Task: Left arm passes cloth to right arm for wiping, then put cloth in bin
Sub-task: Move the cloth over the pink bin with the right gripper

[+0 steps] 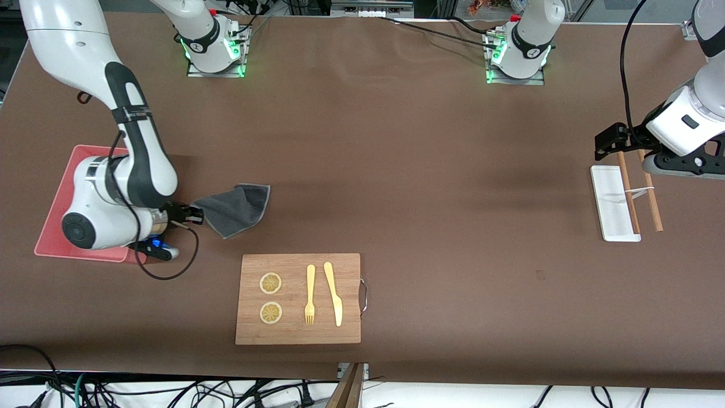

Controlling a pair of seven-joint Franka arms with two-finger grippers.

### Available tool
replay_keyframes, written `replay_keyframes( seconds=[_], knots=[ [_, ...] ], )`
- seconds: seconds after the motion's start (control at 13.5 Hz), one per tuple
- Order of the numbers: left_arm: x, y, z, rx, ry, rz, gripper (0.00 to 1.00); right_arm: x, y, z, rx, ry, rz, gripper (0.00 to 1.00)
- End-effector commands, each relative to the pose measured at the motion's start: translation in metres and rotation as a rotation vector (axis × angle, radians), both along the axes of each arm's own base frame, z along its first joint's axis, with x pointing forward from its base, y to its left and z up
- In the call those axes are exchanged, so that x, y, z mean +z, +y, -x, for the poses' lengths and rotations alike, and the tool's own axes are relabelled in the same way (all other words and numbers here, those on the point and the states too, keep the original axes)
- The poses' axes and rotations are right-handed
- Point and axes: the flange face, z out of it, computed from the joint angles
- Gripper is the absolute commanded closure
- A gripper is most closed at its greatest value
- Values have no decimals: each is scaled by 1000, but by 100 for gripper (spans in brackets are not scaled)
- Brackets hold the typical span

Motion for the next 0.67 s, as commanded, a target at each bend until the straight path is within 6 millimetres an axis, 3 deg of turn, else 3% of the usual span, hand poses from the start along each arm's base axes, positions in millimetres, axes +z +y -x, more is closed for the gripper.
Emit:
replay_keyframes(
  seconds=[0.0, 0.15, 0.3, 0.44, 0.59],
  knots=[
    [2, 3, -7, -20, -13, 33, 0, 24, -19, 3, 55, -15, -19, 100],
    [-1, 21, -8, -2, -8, 72, 0, 56, -17, 5, 63, -17, -18, 100],
    [-1, 21, -8, -3, -8, 66, 0, 102, -16, 8, 86, -26, -11, 100],
    [-1, 12, -8, -19, -9, 63, 0, 154, -30, 17, 112, -25, 23, 100],
    [-1, 15, -7, -17, -4, 64, 0, 207, -53, 29, 154, -16, 29, 100]
  ],
)
